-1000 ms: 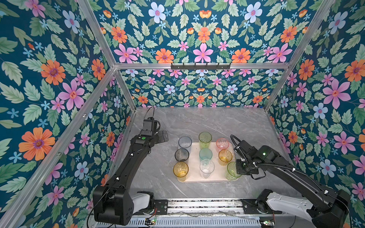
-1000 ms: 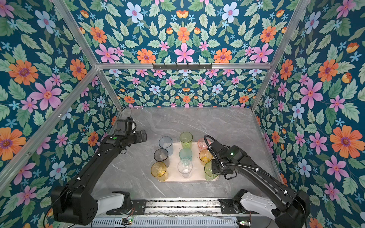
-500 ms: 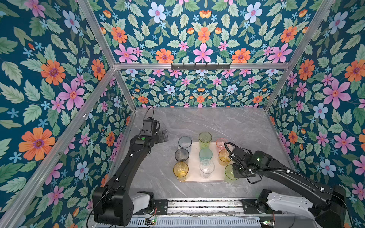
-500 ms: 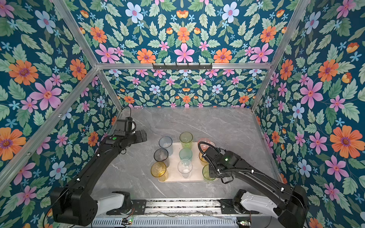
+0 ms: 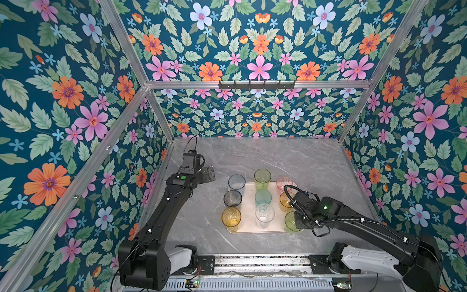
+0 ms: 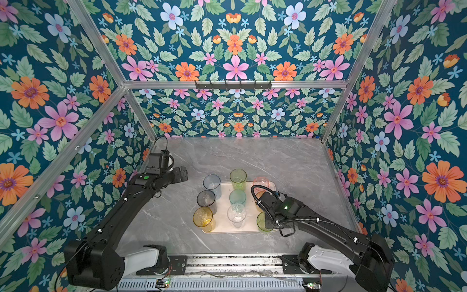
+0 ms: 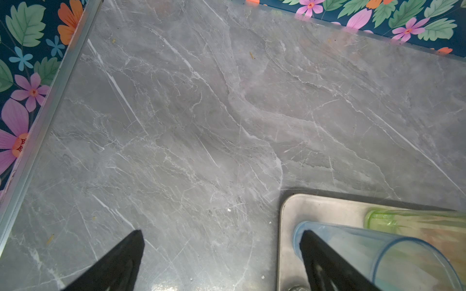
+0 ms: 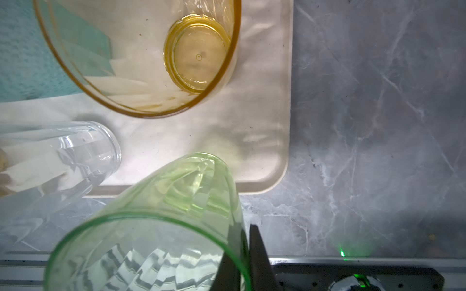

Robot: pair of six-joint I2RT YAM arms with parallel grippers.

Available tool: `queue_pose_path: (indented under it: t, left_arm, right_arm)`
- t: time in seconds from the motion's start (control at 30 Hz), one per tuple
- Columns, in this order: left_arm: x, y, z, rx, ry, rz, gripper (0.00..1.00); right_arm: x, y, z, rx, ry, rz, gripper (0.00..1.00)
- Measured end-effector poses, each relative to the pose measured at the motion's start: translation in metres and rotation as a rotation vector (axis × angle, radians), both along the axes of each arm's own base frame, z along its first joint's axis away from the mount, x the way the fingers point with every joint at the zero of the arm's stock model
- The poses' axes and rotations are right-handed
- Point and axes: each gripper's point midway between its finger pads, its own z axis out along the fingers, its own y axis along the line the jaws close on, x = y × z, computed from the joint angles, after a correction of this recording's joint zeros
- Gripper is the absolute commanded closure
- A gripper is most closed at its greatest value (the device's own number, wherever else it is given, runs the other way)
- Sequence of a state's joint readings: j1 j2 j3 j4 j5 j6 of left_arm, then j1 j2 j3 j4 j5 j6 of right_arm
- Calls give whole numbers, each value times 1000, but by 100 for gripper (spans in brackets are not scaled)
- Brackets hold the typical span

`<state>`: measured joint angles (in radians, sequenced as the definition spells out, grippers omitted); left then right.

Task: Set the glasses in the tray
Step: 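Lower the green glass onto the tray's near corner beside the amber-yellow glass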

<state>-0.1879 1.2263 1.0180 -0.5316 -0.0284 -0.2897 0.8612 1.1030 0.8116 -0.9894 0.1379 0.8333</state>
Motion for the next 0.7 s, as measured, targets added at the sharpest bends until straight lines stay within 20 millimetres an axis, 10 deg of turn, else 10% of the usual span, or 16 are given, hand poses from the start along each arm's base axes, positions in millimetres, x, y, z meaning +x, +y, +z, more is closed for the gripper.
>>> queue_pose_path:
  t: [0.7]
  left_arm:
    - [0, 0, 0, 0, 0, 0, 1]
  right_arm:
    - [7, 6, -3, -13, 4, -13, 100]
